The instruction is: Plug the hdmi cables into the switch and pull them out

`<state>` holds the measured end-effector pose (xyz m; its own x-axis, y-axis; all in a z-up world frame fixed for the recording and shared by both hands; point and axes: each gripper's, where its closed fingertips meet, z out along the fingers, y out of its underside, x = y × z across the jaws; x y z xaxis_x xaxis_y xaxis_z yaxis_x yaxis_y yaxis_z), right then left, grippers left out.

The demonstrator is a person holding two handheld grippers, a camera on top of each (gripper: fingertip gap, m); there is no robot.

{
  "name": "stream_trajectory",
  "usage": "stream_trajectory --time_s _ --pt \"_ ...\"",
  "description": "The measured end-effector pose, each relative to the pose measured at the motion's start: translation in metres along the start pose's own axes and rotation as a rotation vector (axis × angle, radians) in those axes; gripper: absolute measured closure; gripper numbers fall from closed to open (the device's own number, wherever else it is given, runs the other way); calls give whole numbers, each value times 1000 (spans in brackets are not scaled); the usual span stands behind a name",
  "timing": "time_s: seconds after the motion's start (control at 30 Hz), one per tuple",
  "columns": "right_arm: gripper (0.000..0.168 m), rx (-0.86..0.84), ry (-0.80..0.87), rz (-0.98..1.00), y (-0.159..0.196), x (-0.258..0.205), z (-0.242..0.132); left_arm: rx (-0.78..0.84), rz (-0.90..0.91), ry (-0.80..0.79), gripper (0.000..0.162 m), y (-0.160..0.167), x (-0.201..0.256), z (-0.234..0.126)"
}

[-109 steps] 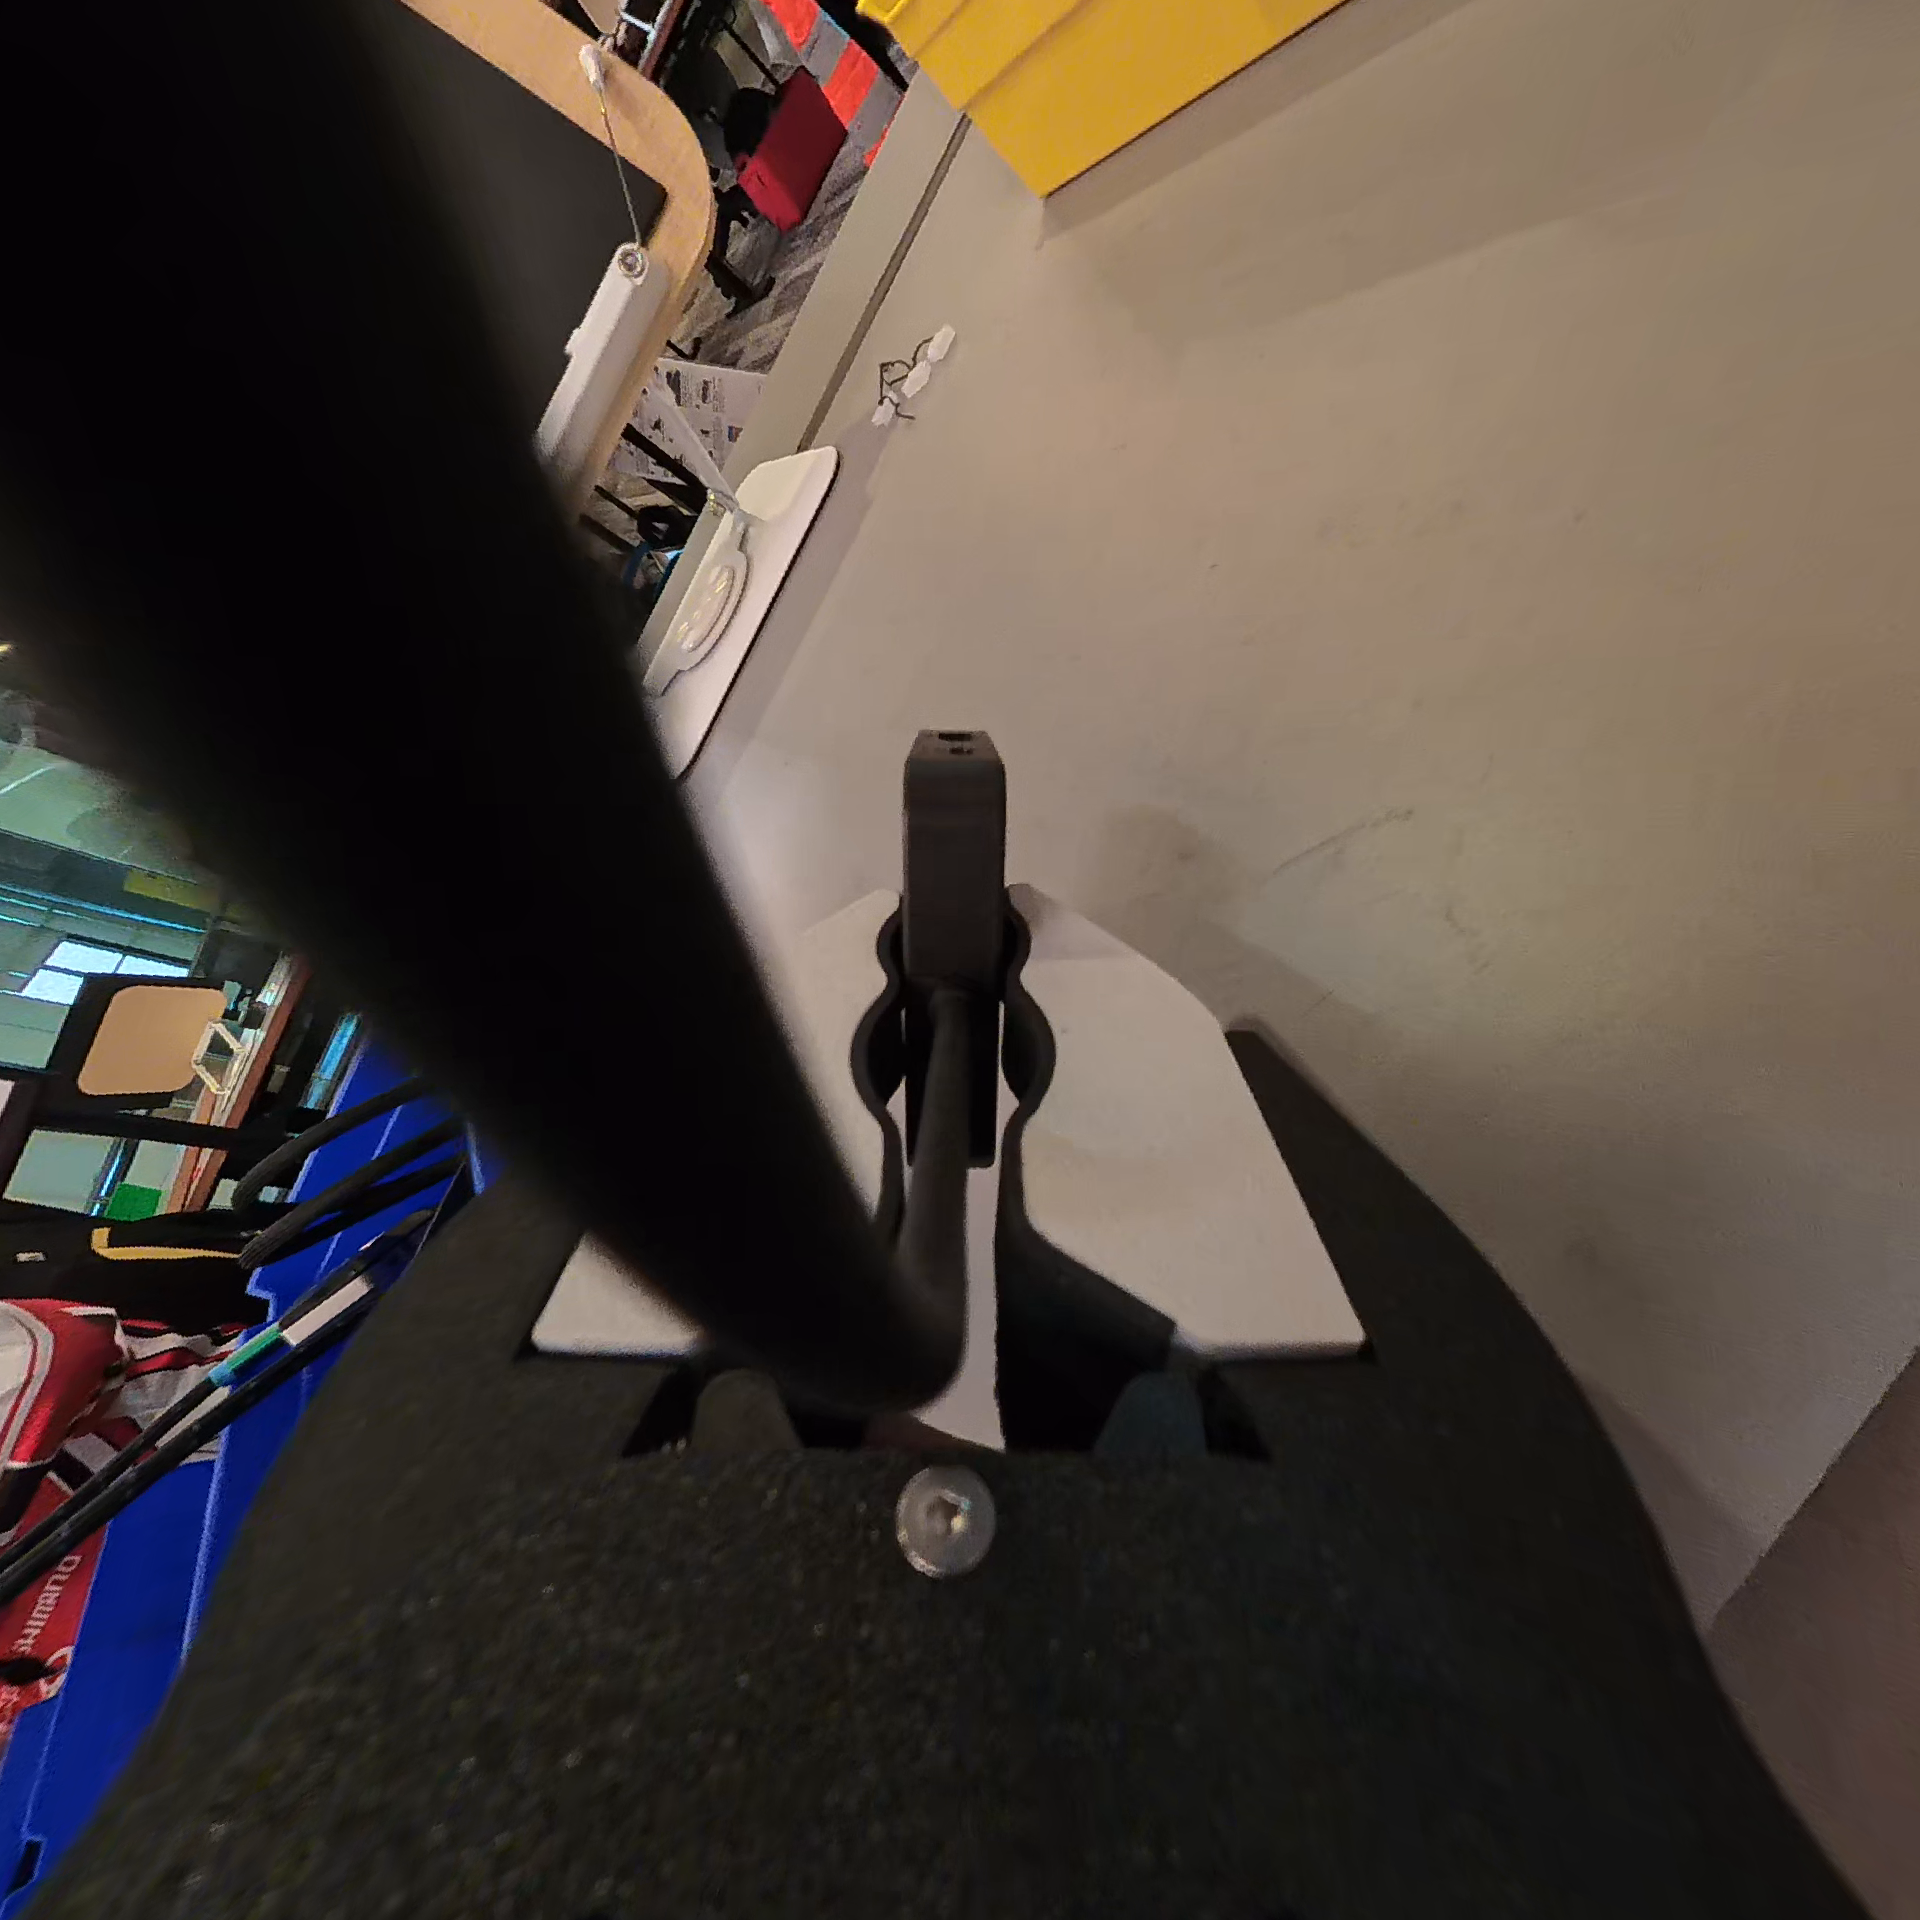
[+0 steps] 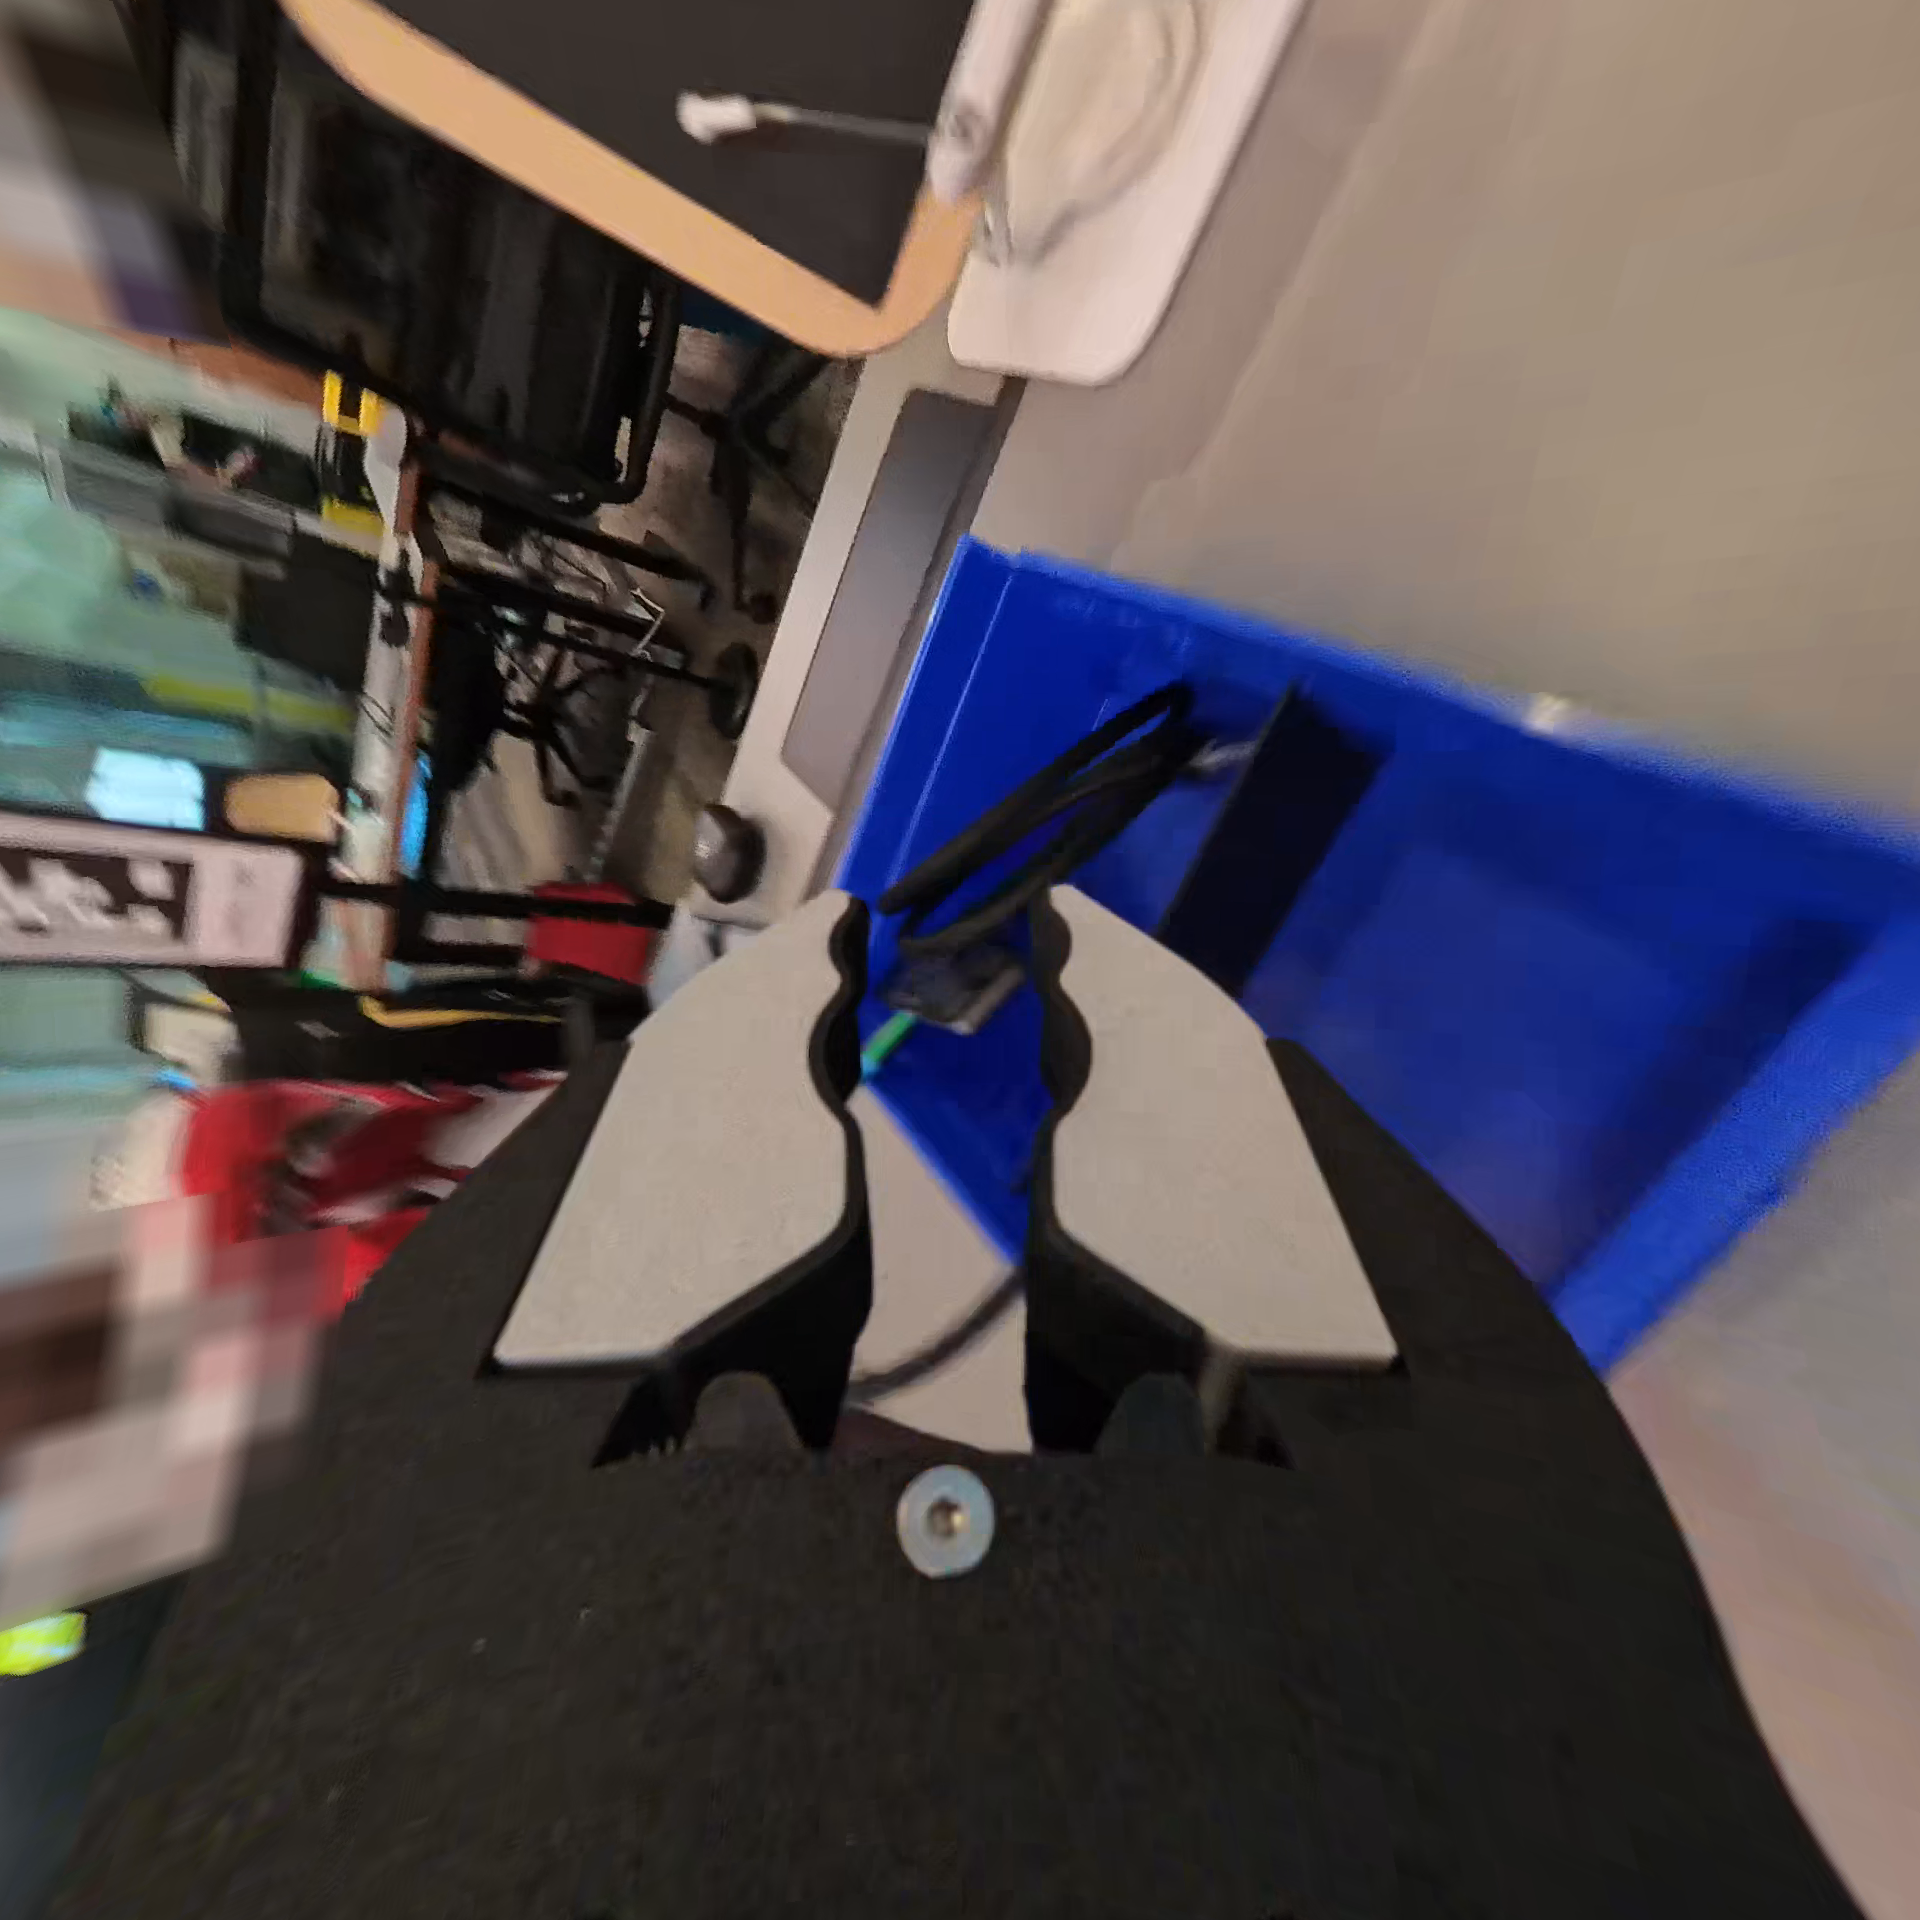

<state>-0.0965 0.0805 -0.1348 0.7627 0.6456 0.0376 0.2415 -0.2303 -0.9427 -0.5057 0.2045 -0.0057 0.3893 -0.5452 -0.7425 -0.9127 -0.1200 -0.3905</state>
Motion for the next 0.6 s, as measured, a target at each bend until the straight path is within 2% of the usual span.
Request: stream_trajectory --time_s 0.1,0.17,0.27,0.37,0.4,0.5,0.57,0.6 --pt "139 10 -20 42 -1 -1 -2 -163 315 55 133 35 -19 43" --pt "139 21 -29 65 -3 -2 -4 -239 464 138 135 61 -15 70" --pt "139 20 -17 65 -2 0 -6 -331 606 250 134 96 0 100" --pt "139 7 -2 54 0 2 -6 -379 676 276 133 110 5 122" --pt "139 3 -2 52 1 2 -5 -392 686 296 128 114 7 127" --pt "139 -9 -9 44 2 0 -2 -440 743 250 128 128 5 146" --pt "139 -21 -11 31 4 -1 1 -432 814 150 132 133 -3 159" --pt "139 -27 -11 22 5 -2 2 -423 842 84 139 131 -8 165"
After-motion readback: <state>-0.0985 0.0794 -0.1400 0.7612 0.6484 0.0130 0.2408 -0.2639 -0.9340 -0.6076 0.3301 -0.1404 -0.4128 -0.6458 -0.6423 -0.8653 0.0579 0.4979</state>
